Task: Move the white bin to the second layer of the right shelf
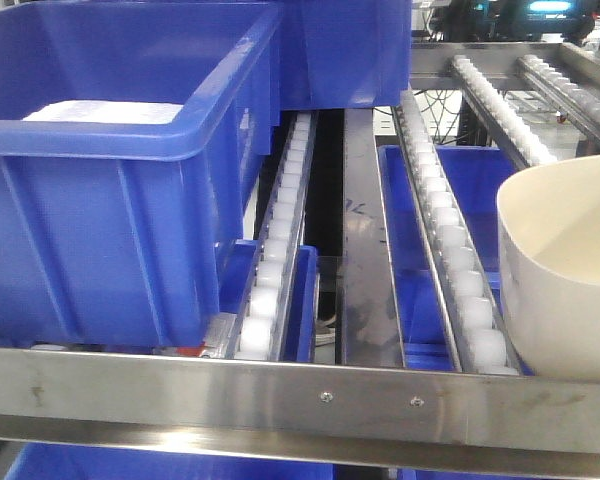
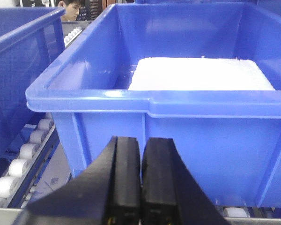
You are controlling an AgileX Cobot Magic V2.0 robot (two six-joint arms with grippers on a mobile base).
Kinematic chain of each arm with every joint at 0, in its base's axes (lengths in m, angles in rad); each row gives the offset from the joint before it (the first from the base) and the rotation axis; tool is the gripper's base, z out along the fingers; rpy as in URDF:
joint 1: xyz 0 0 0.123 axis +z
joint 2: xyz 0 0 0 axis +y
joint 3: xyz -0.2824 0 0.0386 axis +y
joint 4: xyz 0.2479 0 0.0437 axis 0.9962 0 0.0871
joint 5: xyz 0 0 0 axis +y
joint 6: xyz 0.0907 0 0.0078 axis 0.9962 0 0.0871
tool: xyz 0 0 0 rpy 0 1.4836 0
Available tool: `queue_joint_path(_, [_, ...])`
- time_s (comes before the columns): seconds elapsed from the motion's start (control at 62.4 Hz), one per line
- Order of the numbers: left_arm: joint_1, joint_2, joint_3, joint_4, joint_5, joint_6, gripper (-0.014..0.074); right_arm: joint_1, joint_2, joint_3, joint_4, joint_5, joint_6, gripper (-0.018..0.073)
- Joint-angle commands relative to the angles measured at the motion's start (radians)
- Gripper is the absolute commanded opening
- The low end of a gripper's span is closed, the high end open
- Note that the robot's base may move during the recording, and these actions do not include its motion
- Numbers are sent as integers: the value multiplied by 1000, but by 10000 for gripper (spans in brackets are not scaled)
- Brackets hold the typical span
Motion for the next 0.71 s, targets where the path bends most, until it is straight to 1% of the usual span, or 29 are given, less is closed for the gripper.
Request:
queue_joint_path(0.0, [1,-18,29,-8,-81,-5,85,0,-18,1,-11,-78,-10,52])
queue_joint_path(0.689, [1,-18,29,-8,-81,-5,85,0,-18,1,-10,-75,-10,52])
